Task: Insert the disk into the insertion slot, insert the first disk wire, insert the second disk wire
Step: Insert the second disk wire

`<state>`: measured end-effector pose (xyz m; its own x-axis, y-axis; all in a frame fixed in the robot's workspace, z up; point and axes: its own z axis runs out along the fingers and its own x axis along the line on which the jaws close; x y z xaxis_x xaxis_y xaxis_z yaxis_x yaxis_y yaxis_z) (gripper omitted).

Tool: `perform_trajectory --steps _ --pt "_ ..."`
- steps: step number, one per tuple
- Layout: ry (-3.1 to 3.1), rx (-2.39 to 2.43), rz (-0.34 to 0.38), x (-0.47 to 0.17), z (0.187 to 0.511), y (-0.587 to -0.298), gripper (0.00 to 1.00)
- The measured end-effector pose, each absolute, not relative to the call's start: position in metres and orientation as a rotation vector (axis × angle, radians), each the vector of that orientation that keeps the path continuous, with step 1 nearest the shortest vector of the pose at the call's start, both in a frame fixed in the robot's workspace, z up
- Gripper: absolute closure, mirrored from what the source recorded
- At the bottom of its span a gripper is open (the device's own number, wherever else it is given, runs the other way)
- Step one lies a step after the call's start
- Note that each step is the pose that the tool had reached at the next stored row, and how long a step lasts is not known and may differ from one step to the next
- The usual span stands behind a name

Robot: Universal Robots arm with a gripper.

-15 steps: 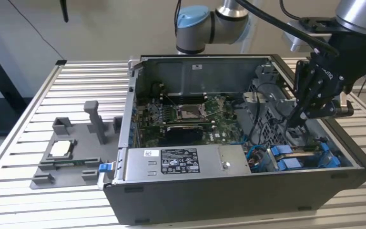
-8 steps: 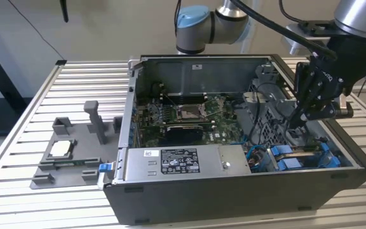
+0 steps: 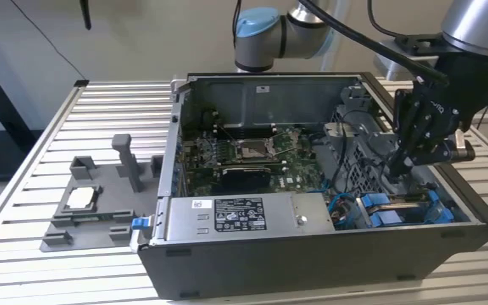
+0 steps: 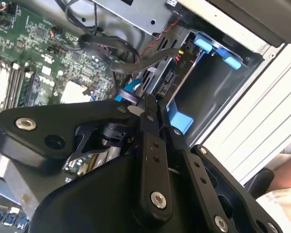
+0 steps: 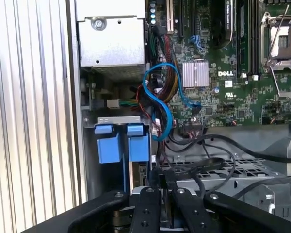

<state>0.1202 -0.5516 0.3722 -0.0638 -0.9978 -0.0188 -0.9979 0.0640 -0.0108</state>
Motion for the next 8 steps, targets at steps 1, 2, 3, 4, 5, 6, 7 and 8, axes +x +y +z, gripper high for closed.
perform_trajectory --steps 1,2,3,4,5,6,7,8 --pt "2.272 -2.131 0.0 0.1202 0.3715 -0.5516 0.84" --pt "2.268 -2.128 -0.007 0.1202 0.3706 -0.5516 0.84" --pt "2.265 -2.125 -0.013 0.1202 0.3695 -0.5516 0.84" --pt "2.262 -2.123 -0.018 0.1202 0.3683 -0.5517 0.84" --pt "2.26 -2.12 -0.023 0.1202 0.3671 -0.5518 0.84" --pt "2.257 -2.118 -0.028 0.1202 0.3661 -0.552 0.84" --pt "2.254 -2.116 -0.033 0.1202 0.3651 -0.5521 0.84" --pt "2.252 -2.113 -0.038 0.1202 0.364 -0.5524 0.84"
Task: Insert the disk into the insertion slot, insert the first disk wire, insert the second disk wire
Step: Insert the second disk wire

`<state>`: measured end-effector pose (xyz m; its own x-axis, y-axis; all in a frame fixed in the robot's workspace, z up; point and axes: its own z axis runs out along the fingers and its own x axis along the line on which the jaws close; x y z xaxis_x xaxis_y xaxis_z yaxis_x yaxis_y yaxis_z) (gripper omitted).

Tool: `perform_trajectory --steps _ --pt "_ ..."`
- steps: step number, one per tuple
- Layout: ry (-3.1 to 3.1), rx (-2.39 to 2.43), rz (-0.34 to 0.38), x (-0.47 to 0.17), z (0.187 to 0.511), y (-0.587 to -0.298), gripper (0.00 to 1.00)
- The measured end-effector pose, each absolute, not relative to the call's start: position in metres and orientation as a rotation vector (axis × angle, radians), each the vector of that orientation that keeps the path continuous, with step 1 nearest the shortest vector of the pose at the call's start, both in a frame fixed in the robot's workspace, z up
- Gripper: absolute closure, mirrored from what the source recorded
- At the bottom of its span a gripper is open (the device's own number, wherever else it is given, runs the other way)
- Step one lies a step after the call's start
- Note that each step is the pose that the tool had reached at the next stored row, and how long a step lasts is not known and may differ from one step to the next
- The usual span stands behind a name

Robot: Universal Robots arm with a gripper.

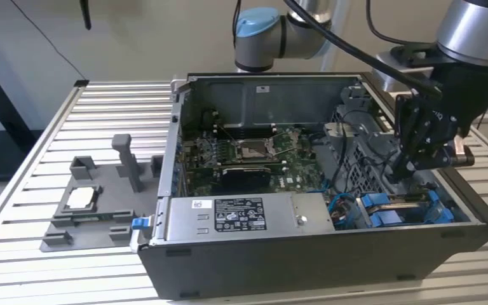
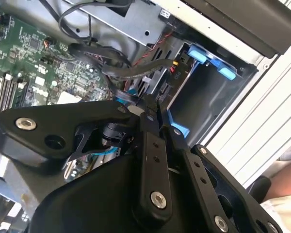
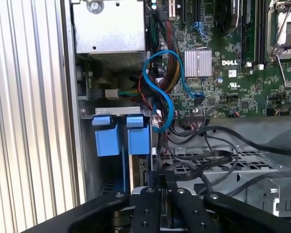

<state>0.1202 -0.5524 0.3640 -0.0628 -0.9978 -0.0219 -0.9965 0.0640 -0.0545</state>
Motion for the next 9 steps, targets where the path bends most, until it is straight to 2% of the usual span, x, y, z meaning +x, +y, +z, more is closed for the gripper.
perform_trajectory --steps 9 --pt "2.242 -2.104 -0.065 0.1202 0.3564 -0.5621 0.84"
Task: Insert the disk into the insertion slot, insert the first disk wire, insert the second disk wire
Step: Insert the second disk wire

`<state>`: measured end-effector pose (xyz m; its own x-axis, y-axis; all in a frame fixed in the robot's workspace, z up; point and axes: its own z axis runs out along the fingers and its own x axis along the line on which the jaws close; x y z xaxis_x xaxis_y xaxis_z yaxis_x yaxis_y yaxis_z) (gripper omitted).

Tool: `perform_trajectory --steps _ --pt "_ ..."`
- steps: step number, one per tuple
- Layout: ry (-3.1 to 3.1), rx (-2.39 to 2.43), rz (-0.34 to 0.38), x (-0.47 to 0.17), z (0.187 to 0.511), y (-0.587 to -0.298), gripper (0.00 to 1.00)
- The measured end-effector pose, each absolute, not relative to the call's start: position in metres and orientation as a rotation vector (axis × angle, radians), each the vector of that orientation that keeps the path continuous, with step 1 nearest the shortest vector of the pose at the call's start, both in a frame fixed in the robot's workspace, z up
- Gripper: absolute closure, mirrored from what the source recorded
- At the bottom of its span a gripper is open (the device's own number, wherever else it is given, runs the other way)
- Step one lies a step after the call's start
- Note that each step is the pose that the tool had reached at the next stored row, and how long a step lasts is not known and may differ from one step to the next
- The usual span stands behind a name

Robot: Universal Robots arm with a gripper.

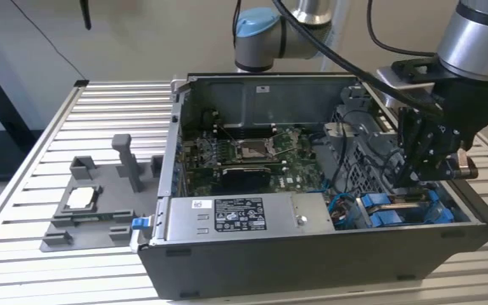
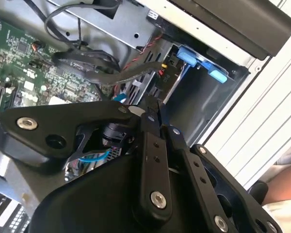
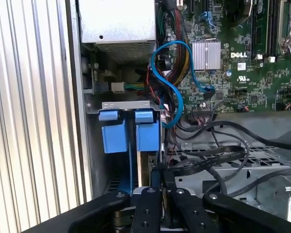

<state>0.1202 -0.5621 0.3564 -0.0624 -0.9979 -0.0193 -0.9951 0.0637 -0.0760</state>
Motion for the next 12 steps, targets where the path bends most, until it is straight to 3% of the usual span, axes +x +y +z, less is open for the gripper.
perform_trajectory --steps 12 --pt "2.227 -2.1 -0.042 0.12 0.383 -0.563 0.84"
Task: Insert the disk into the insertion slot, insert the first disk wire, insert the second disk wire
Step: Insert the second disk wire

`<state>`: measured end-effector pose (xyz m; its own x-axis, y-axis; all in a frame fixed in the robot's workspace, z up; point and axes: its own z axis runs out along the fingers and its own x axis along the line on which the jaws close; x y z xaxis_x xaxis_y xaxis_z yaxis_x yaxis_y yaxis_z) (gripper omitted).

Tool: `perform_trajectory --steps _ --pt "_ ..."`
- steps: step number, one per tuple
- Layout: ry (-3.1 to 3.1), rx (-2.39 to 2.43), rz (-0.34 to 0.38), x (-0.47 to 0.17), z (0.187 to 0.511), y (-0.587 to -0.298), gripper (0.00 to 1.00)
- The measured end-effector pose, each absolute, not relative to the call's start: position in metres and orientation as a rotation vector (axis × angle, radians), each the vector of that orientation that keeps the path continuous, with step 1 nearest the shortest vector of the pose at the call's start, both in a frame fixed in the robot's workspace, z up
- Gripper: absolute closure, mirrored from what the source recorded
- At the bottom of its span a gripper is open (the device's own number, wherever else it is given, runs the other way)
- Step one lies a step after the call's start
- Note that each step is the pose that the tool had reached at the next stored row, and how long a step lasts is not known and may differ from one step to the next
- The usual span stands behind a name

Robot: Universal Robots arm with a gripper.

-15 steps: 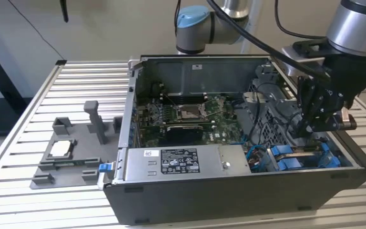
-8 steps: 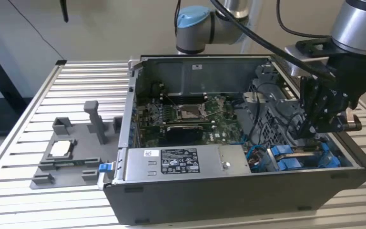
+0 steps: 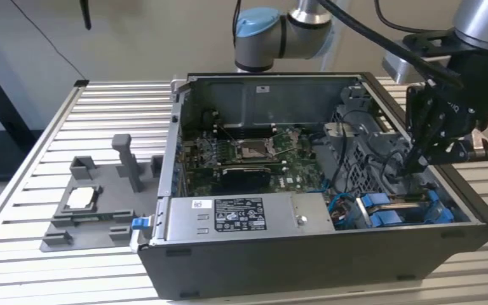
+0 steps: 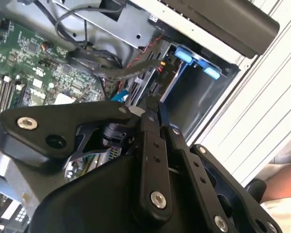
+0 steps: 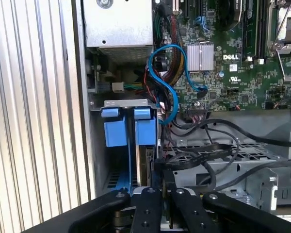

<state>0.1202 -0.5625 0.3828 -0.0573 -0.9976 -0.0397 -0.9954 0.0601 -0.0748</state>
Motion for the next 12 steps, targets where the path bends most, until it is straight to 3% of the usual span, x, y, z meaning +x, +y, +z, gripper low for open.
perform_trajectory --steps 8,12 --pt "2.218 -2.097 -0.026 0.1202 0.3946 -0.5627 0.89" --pt "2.2 -2.095 -0.003 0.1205 0.3946 -0.5626 0.82"
